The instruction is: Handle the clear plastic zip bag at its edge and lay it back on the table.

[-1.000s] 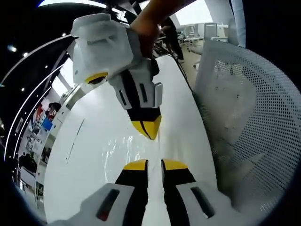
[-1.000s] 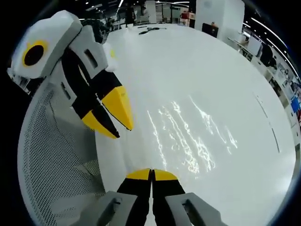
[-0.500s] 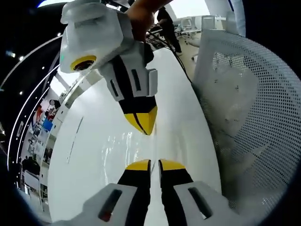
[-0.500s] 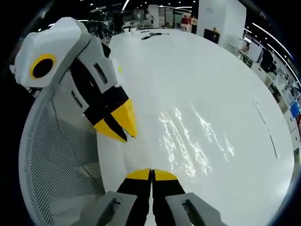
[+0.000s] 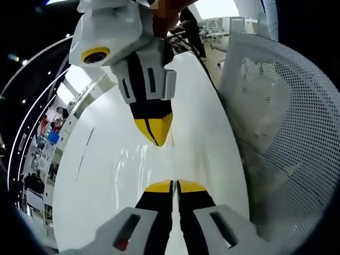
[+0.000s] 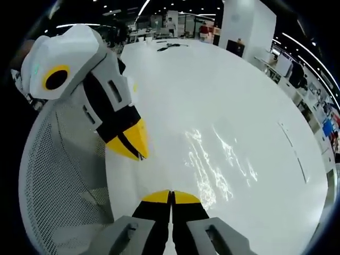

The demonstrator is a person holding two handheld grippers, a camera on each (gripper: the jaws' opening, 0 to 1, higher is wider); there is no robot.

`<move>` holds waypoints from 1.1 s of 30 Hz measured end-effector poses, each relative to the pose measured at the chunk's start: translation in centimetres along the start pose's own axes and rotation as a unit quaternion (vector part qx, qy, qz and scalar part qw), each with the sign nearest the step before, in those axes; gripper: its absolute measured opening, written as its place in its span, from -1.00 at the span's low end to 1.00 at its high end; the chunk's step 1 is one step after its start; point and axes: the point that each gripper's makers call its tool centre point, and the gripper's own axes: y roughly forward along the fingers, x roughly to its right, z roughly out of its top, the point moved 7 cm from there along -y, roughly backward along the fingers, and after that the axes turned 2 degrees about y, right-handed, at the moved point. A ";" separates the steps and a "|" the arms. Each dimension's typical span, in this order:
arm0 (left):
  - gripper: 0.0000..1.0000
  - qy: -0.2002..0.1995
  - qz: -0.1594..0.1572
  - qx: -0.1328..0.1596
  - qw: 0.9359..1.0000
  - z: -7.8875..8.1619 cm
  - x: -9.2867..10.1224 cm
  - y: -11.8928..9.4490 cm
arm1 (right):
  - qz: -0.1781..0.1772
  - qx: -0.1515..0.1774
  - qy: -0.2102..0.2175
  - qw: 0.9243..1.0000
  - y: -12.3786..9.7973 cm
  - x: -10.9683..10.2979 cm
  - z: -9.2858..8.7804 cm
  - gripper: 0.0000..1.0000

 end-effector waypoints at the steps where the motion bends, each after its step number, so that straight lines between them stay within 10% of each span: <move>1: -1.00 0.000 0.001 -0.001 1.000 0.0 0.0 0.0 | 0.000 0.000 0.000 1.000 0.0 0.0 0.0 -1.00; 33: -0.99 -0.017 0.006 -0.013 1.000 -0.5 -0.3 0.0 | -0.062 0.059 -0.022 0.996 -1.8 -0.3 1.5 -1.00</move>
